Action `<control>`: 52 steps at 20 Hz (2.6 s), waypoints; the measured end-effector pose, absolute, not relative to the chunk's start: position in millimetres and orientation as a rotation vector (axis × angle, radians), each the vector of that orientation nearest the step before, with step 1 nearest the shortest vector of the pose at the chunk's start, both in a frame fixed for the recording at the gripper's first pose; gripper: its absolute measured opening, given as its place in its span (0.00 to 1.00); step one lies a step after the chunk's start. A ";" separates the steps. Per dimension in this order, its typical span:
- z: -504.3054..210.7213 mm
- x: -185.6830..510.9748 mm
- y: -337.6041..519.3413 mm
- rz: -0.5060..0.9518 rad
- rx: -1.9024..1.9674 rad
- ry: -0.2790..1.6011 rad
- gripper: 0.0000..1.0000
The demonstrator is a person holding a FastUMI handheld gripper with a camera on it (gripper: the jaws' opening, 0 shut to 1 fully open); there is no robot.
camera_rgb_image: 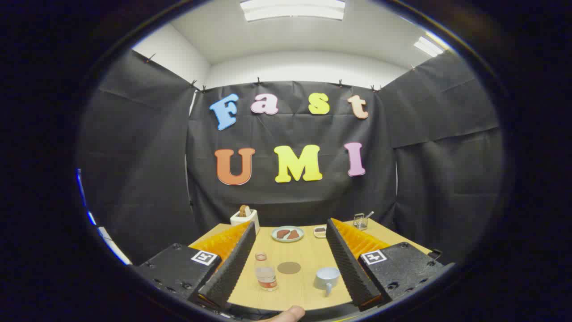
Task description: Take the bottle from table, then pour the juice into the cup, finally place the bottle on the coaster
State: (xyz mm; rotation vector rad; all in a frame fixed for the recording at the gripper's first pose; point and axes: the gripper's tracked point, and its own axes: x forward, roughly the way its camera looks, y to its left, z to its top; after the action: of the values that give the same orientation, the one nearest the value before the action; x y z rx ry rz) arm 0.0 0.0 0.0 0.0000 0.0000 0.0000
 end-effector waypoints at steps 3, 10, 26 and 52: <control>0.3 -1.7 -0.7 0.004 -0.004 -0.007 1.00; -2.9 0.4 0.0 -0.002 0.003 -0.009 1.00; -30.8 8.5 24.9 0.032 0.004 -0.014 1.00; -236.6 106.7 57.3 -0.003 -0.059 0.100 1.00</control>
State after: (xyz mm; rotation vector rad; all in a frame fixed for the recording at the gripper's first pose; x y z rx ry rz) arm 106.7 57.3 -236.6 -0.0591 0.0999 -0.0027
